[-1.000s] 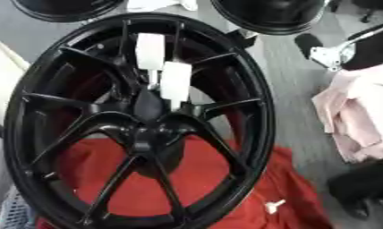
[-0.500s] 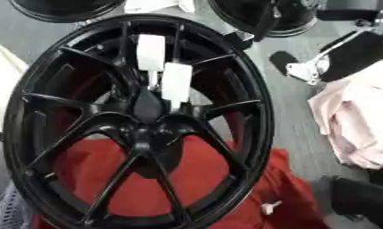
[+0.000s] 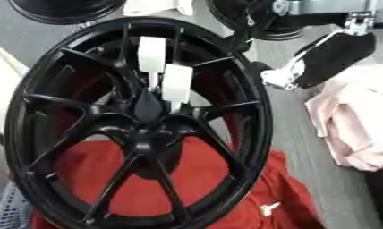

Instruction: Pull the pin out of the wheel hub.

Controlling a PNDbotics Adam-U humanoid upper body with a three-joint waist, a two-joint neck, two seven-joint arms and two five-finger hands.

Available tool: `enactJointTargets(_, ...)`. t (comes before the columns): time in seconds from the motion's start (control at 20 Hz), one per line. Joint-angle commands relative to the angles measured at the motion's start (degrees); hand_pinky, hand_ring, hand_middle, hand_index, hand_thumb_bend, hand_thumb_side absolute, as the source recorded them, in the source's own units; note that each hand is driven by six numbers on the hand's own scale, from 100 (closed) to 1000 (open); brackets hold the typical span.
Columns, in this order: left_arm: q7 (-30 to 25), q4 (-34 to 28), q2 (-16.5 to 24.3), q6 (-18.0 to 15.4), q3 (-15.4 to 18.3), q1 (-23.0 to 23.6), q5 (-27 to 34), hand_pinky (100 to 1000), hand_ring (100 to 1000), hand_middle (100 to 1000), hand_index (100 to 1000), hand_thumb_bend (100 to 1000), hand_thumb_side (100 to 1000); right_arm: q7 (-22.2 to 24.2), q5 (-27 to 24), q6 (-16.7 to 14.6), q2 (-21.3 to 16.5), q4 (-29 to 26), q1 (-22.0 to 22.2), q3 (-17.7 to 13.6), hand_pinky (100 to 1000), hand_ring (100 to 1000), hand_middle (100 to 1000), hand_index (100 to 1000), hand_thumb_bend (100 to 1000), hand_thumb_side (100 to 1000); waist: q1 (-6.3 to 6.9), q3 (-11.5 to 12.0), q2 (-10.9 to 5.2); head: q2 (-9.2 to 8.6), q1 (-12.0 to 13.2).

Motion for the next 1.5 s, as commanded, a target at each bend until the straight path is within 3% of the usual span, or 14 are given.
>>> enactJointTargets(0.05, -0.23, -1.17, 1.02, 0.08, 0.05, -0.03, 0.14, 825, 715, 646, 860, 100, 787, 0.61, -1.45, 2.46, 0.57, -0.64, -2.65, 1.14, 833, 812, 729, 812, 189, 533, 0.22, -0.14, -1.87, -0.05, -0.33)
enactJointTargets(0.7, 0.33, -1.17, 0.58, 0.49, 0.41, 1.25, 0.21, 825, 714, 641, 855, 100, 785, 5.59, -1.98, 12.07, 7.33, -0.64, -10.61, 6.28, 806, 814, 702, 846, 373, 509, 0.30, -0.62, -3.67, 2.35, -1.76)
enactJointTargets(1.25, 0.68, -1.17, 0.29, 0.59, 0.56, 1.84, 0.38, 825, 713, 636, 851, 100, 788, 6.57, 0.27, 18.91, 10.89, -0.64, -12.79, 8.32, 806, 841, 726, 857, 359, 549, -0.13, -0.40, -3.89, 4.47, -2.70)
enactJointTargets(1.5, 0.77, -1.17, 0.14, 0.57, 0.62, 1.92, 0.45, 826, 712, 635, 851, 100, 790, 7.28, 1.67, 20.64, 12.12, -0.64, -13.23, 8.94, 808, 849, 734, 863, 349, 561, -0.37, -0.01, -3.73, 5.23, -2.71)
